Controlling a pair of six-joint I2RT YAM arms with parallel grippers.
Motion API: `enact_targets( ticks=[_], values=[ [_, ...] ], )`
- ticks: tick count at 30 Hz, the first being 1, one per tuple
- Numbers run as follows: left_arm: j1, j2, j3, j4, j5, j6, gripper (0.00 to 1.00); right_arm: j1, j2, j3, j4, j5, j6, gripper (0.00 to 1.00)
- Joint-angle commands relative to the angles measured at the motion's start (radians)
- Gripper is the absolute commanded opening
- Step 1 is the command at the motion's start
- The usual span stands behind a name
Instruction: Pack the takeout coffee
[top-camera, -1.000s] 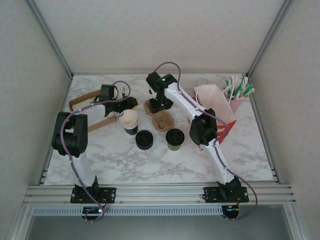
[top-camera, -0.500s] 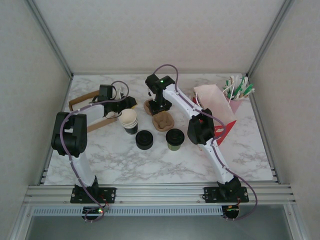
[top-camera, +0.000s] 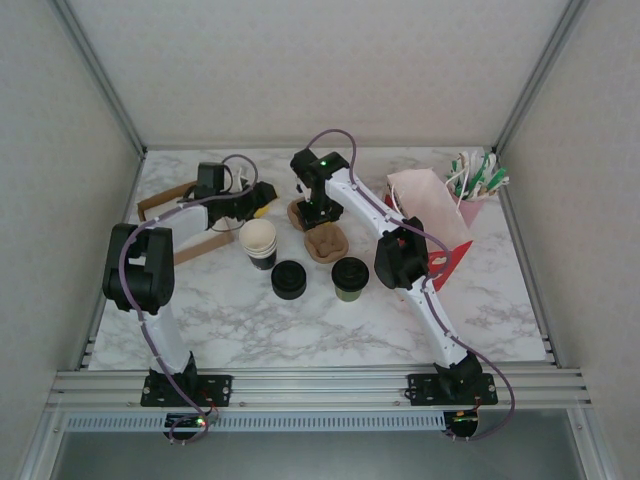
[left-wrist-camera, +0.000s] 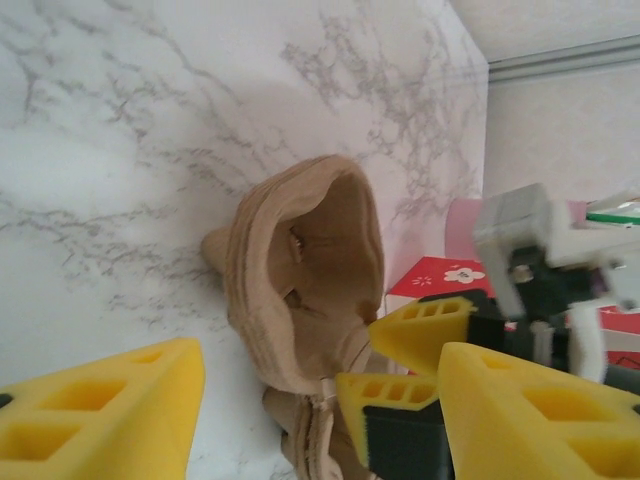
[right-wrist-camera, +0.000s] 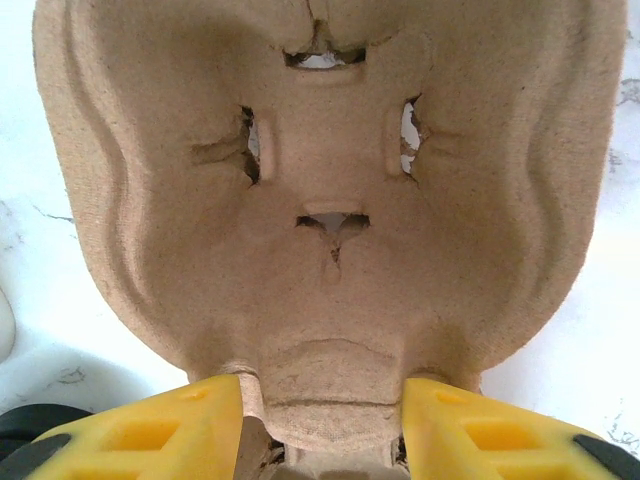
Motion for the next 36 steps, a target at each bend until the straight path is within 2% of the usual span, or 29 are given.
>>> enact_targets(
  ticks=[1,6,14,19,36],
  values=[
    [-0.001,-0.022,0.051,-0.011,0.015,-0.001,0.64,-0.004,0.023,0.033,-0.024,0.001,-0.011,0.46],
    [0.018,-0.006,0.072,-0.038,-0.015,0.023,0.62,-0.005,0.024,0.032,-0.023,0.002,-0.013,0.45],
    [0.035,0.074,0.110,-0.119,-0.092,0.116,0.44,-0.004,0.027,0.036,-0.022,0.002,-0.014,0.45],
    [0.038,0.129,0.088,-0.090,-0.064,0.118,0.36,-0.004,0.029,0.038,-0.022,0.001,-0.013,0.44],
    [-0.011,0.139,0.014,0.030,0.060,0.076,0.39,-0.005,0.002,0.029,-0.019,0.014,-0.001,0.27]
  ],
)
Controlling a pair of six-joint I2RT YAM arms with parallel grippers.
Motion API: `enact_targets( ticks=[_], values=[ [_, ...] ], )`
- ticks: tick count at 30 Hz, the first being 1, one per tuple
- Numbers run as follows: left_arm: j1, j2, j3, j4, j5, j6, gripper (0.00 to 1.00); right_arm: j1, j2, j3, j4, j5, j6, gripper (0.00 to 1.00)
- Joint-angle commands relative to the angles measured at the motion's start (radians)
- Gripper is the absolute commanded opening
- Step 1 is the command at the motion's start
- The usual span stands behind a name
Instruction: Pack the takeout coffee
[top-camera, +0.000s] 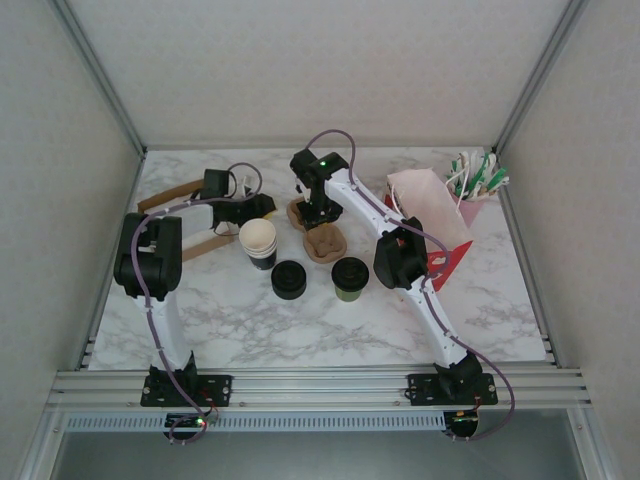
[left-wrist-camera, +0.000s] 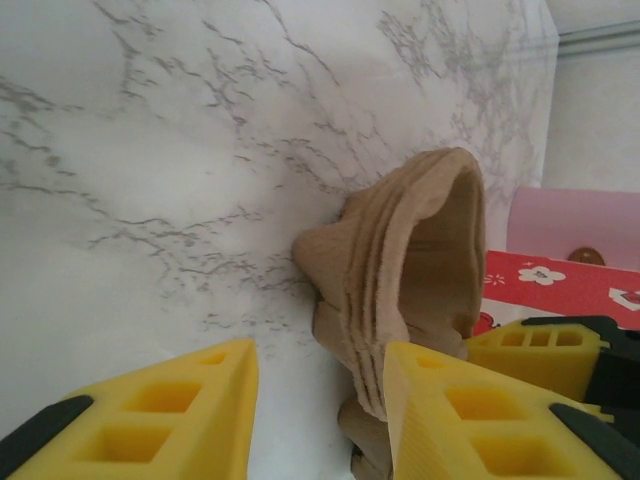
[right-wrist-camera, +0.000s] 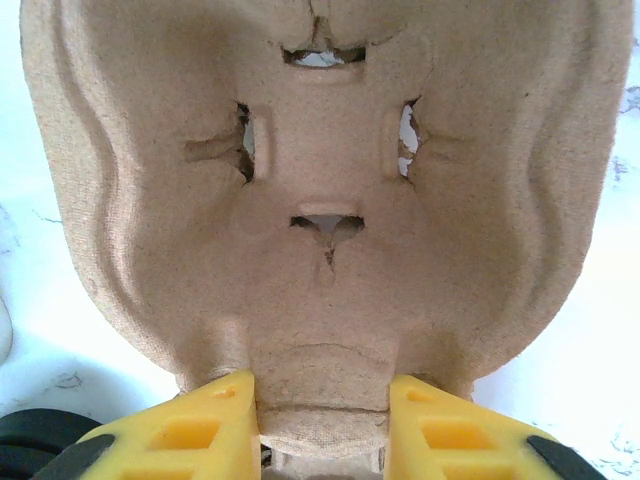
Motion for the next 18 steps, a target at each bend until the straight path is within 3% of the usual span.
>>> enact_targets(
  ticks=[1,18],
  values=[
    [-0.013,0.010,-0.017,0.066,0.062,-0.014,0.40,-0.004,-0.014,0.016,-0.017,0.014,0.007,0.26],
    [-0.029,0.018,-0.043,0.170,0.135,-0.072,0.41,-0.020,-0.110,-0.087,0.039,-0.020,0.035,0.23]
  ],
)
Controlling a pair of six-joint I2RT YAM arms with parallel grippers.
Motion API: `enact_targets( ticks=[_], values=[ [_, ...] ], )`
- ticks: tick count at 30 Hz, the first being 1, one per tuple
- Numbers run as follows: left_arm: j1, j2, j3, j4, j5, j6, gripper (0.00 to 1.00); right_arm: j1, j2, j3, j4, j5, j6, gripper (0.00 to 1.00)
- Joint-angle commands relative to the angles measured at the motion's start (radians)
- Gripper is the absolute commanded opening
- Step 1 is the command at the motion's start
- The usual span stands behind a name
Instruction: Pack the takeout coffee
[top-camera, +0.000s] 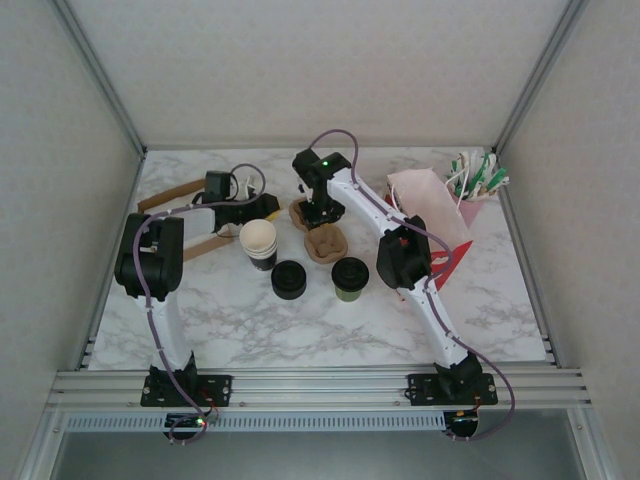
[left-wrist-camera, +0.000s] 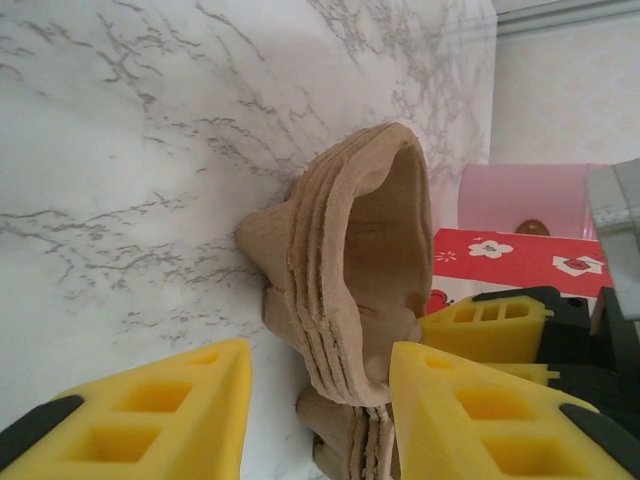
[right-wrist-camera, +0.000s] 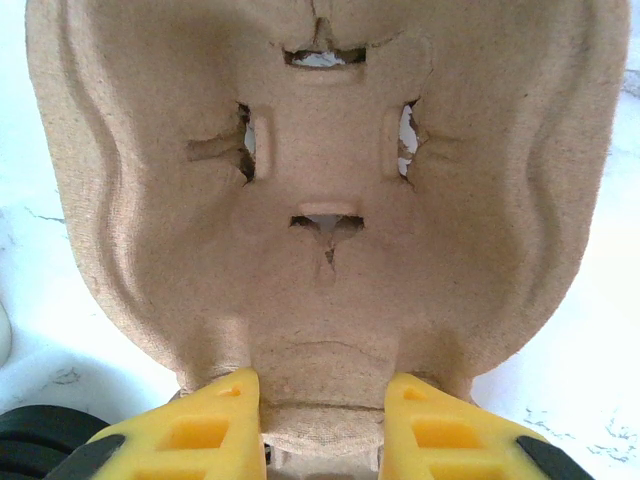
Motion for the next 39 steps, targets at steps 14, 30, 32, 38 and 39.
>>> enact_targets(
  ticks=[14,30,32,38,39],
  values=[
    [-0.058,0.081,0.059,0.047,0.040,-0.031,0.32,-0.019,-0.101,-0.076,0.033,-0.019,0.022,0.22],
    [-0.061,0.036,0.063,0.027,-0.008,-0.026,0.34,-0.020,-0.142,-0.090,0.035,-0.012,0.028,0.21],
    [-0.060,0.007,0.065,0.014,-0.030,-0.022,0.35,-0.019,-0.153,-0.093,0.033,-0.006,0.029,0.21],
    [-0.047,-0.065,0.091,-0.016,-0.071,-0.025,0.42,-0.020,-0.196,-0.098,0.036,0.000,0.034,0.21],
    [-0.045,-0.075,0.096,-0.019,-0.074,-0.029,0.44,-0.020,-0.203,-0.099,0.036,0.002,0.034,0.21]
  ],
)
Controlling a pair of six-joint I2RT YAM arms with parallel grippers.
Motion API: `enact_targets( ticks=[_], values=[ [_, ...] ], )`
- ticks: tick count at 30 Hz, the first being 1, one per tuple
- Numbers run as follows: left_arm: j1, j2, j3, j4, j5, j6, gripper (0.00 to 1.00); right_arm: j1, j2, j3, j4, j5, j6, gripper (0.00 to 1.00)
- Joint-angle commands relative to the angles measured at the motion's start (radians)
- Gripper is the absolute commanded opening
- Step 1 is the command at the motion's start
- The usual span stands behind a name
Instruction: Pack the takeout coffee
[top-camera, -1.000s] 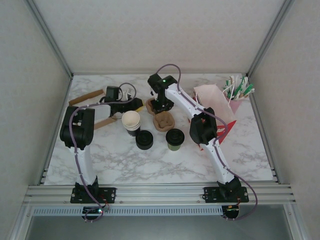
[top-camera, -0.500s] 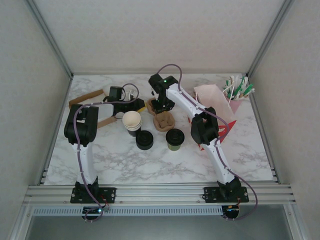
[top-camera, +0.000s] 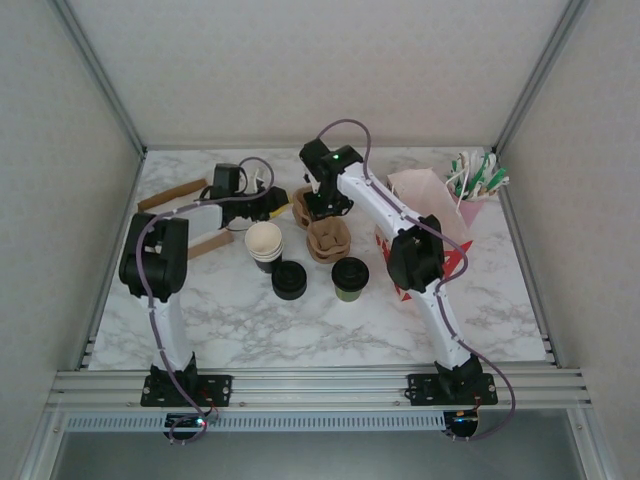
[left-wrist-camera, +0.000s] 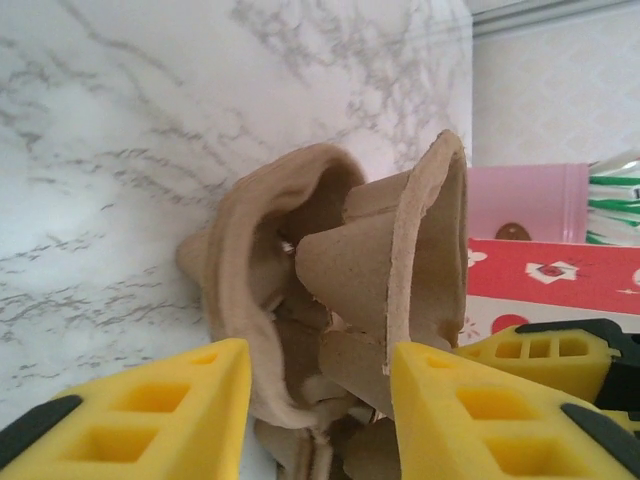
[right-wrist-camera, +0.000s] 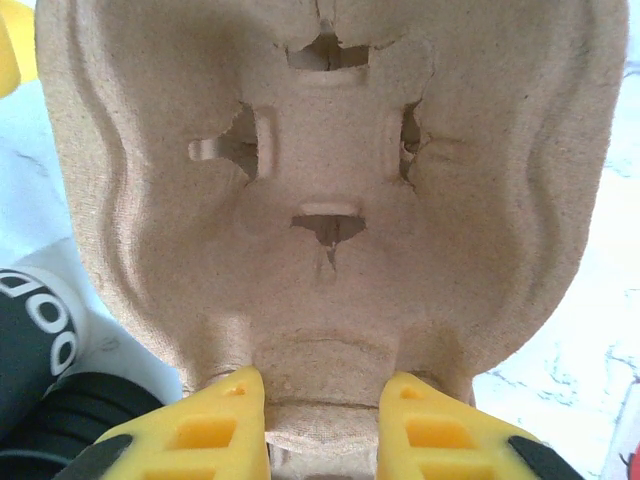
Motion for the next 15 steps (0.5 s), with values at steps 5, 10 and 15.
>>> enact_targets(
  ticks=[5,10,15],
  values=[
    [0.012,-0.140,0.042,-0.033,-0.057,-0.009,0.53,-0.005,-0.113,-0.026,0.004,-0.005,0.017,0.20],
    [0.014,-0.236,0.039,-0.065,-0.101,-0.012,0.63,-0.003,-0.203,-0.060,0.030,-0.037,0.021,0.21],
    [0.017,-0.343,0.017,-0.089,-0.143,-0.025,0.76,0.001,-0.287,-0.062,0.037,-0.099,0.027,0.21]
  ],
)
